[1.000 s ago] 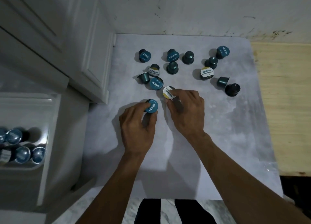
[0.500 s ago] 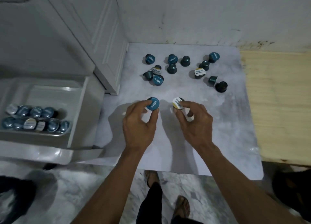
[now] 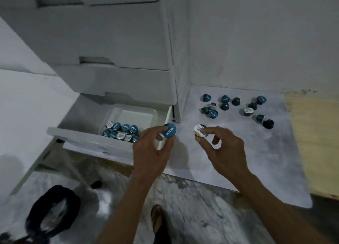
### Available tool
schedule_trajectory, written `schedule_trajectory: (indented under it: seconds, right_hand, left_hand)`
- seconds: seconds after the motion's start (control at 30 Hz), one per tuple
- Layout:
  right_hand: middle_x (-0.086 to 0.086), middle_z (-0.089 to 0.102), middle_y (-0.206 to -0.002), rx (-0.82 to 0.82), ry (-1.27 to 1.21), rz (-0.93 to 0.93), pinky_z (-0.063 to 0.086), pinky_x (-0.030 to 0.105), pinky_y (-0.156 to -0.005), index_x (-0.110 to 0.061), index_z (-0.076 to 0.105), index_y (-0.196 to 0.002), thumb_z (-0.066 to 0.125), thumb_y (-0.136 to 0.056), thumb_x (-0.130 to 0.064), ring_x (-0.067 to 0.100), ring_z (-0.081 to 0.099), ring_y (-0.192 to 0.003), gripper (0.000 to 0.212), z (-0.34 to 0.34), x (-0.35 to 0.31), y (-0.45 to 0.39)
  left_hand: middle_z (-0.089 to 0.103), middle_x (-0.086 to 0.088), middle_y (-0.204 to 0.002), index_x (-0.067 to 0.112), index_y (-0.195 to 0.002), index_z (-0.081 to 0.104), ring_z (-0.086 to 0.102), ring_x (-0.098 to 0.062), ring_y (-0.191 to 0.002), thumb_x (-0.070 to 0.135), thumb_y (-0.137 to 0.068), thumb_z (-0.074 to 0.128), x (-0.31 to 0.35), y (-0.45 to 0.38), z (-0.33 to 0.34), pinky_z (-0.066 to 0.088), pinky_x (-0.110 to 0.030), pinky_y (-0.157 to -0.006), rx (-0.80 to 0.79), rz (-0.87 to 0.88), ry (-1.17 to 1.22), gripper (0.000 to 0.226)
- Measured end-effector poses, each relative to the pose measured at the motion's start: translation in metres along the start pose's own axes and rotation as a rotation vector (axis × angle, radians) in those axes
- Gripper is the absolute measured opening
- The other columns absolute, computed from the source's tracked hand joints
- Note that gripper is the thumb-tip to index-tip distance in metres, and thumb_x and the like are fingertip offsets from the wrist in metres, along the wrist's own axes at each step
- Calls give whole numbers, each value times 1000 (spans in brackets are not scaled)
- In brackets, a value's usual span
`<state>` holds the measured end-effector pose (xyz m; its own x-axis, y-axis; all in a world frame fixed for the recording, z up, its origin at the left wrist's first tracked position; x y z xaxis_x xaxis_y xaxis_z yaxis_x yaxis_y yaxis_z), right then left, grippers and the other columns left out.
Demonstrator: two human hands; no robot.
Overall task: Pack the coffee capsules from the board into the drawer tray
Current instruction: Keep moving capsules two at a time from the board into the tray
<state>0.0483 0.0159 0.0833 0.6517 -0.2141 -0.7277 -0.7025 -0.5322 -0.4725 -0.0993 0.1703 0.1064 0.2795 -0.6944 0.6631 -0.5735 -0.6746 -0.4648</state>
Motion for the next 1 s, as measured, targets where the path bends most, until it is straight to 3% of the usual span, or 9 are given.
schedule_trajectory:
  seconds: [0.03, 0.13, 0.2, 0.37, 0.5, 0.6, 0.7, 0.87, 1.0]
  right_hand:
    - [-20, 59, -86, -10, -17, -19, 45, 20, -56, -20, 70, -96, 81, -77, -26, 11, 54, -63, 23, 12, -13, -5]
    - [-9, 70, -92, -68, -50, -59, 45, 20, -57, -19, 71, -98, 81, -79, -24, 7, 52, -63, 22, 55, -46, -23]
    - [-9, 71, -91, -116, -62, -53, 46, 20, -57, -21, 71, -98, 79, -80, -26, 7, 51, -61, 20, 90, -65, -36]
    - [-19, 67, -87, -201, 19, 106, 48, 26, -55, -27, 69, -93, 77, -81, -30, 11, 54, -55, 15, 176, -81, -61]
    - [-17, 68, -91, -241, 166, 230, 49, 24, -61, -28, 67, -94, 73, -84, -32, 3, 58, -66, 12, 216, -72, -67]
    - [-7, 72, -103, -317, 295, 312, 55, 31, -69, -26, 67, -101, 68, -88, -32, 14, 67, -83, 14, 237, -56, -67]
    - [0, 73, -101, -421, 433, 296, 56, 33, -70, -22, 66, -106, 63, -91, -33, 18, 67, -83, 19, 255, -42, -67]
    - [2, 70, -98, -542, 555, 271, 45, 29, -64, -23, 62, -105, 55, -93, -34, 23, 67, -82, 18, 275, -25, -71]
    - [4, 69, -103, -627, 583, 282, 45, 31, -68, -22, 61, -108, 53, -93, -32, 26, 66, -89, 19, 285, -13, -76]
  left_hand:
    - [63, 13, -87, 21, -103, 69, 58, 1, -73, 27, -78, 77, -10, -7, -14, 43, -13, -68, -5, -18, -23, 27]
    - [65, 12, -88, 23, -102, 70, 58, 1, -72, 25, -77, 80, -53, -31, -49, 39, -2, -70, -32, -113, -56, 26]
    - [66, 9, -88, 24, -102, 70, 60, 1, -73, 27, -77, 80, -88, -52, -68, 40, -2, -68, -67, -161, -72, 27]
    - [61, 10, -77, 26, -100, 71, 57, -1, -65, 30, -78, 79, -164, -107, -88, 48, -25, -63, -189, -213, -85, 24]
    - [60, 8, -84, 26, -102, 71, 55, -6, -68, 31, -78, 77, -203, -136, -69, 48, -27, -66, -393, -157, -130, 25]
    - [65, 8, -92, 29, -103, 70, 57, -6, -75, 35, -78, 76, -227, -144, -41, 51, -28, -71, -526, -141, -133, 26]
    - [67, 5, -100, 33, -103, 69, 60, -7, -79, 37, -78, 75, -244, -145, -10, 49, -25, -68, -630, -132, -144, 26]
    - [59, 4, -88, 33, -101, 68, 61, -18, -87, 33, -78, 74, -260, -143, 30, 54, -34, -73, -774, -168, -167, 24]
    - [64, 5, -92, 34, -97, 67, 62, -19, -89, 34, -78, 72, -267, -147, 50, 51, -31, -71, -822, -176, -190, 20]
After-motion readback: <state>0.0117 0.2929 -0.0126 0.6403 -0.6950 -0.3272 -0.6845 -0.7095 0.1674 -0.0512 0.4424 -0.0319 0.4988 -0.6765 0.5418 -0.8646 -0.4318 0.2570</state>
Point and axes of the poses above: each hand's wrist, its own y-axis away from the middle knuckle, its own z-axis out of the palm, x = y × z, the point moved 5 cm from there along -y, towards the middle knuckle
